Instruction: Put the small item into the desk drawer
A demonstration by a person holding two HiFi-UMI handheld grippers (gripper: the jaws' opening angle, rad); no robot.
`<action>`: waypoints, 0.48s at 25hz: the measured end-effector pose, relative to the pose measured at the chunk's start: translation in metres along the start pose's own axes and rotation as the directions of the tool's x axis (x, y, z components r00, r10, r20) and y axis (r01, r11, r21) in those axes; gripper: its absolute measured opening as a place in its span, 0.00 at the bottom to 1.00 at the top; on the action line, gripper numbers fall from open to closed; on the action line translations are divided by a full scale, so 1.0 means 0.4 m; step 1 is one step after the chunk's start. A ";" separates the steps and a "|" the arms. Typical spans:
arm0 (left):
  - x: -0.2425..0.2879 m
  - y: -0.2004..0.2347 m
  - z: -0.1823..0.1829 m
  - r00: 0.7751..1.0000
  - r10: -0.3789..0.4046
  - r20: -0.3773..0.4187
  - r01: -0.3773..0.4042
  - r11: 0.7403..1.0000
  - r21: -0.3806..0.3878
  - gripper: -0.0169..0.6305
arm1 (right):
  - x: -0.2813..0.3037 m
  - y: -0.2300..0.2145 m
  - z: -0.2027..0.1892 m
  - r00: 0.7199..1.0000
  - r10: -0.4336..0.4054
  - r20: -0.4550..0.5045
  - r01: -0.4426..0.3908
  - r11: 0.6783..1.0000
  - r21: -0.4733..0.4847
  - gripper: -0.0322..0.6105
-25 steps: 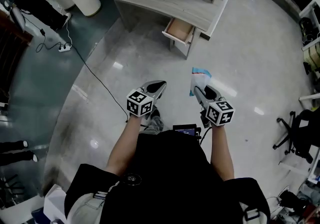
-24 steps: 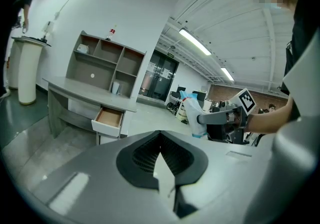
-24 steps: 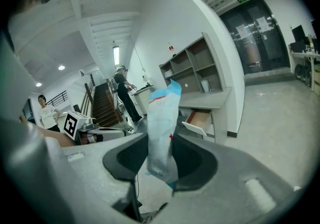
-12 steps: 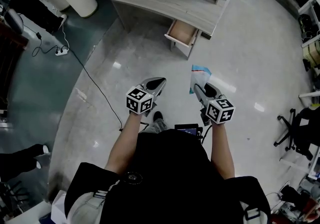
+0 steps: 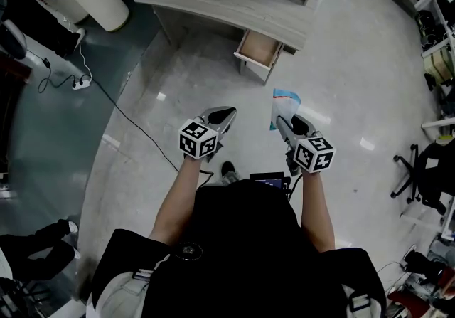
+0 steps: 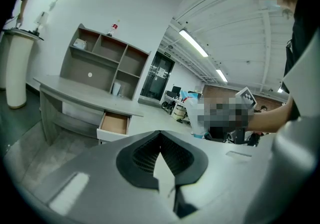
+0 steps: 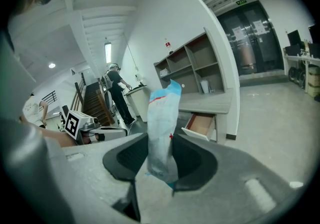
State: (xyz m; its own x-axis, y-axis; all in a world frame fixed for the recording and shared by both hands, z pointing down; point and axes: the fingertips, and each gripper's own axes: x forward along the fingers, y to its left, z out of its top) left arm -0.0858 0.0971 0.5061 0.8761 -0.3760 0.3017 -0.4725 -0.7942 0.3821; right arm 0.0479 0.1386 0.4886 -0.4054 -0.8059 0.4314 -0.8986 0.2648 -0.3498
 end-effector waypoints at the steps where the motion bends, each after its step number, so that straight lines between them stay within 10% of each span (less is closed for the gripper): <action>1: -0.001 0.004 0.004 1.000 -0.005 0.001 0.005 1.000 0.003 0.03 | 0.003 0.005 0.004 1.000 -0.004 0.003 0.004 1.000 -0.001 0.28; 12: -0.014 0.025 -0.018 0.999 -0.042 -0.014 0.042 0.999 -0.012 0.03 | 0.011 0.027 -0.021 0.999 -0.039 -0.005 0.039 0.999 0.016 0.28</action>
State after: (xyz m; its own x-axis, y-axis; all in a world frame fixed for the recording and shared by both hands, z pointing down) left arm -0.0961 0.0948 0.5145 0.8937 -0.3355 0.2979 -0.4366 -0.8035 0.4048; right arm 0.0351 0.1423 0.4937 -0.3706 -0.8132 0.4488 -0.9110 0.2242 -0.3461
